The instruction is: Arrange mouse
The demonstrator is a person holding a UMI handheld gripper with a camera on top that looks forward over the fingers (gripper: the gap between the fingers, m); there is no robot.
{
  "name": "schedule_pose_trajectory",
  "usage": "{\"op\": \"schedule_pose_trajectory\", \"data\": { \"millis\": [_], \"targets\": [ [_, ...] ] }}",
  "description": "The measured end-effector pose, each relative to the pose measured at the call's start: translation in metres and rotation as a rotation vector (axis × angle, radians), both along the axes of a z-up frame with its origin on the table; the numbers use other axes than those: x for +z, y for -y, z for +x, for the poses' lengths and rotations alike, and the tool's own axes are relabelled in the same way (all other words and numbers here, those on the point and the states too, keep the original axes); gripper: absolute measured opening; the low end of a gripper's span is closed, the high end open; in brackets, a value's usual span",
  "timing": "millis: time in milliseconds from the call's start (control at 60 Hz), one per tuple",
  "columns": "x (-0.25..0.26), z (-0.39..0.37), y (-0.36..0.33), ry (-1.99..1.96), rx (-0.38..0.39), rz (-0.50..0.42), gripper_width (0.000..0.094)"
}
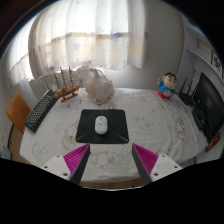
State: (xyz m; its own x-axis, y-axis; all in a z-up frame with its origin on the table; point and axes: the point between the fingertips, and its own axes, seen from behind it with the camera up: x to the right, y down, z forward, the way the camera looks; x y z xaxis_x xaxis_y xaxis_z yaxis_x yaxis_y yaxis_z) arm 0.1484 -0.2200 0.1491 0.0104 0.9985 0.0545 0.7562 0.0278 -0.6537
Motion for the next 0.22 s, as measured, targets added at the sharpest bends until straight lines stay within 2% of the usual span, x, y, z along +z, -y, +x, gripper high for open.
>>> {"op": "schedule_pose_trajectory", "data": {
  "millis": [117,217],
  "targets": [
    [0.001,-0.003,-0.01,-0.01,-0.007,0.035,0.0855],
    [-0.002,-0.002,-0.005,0.001,0.001,0.015,0.0853]
  ]
}}
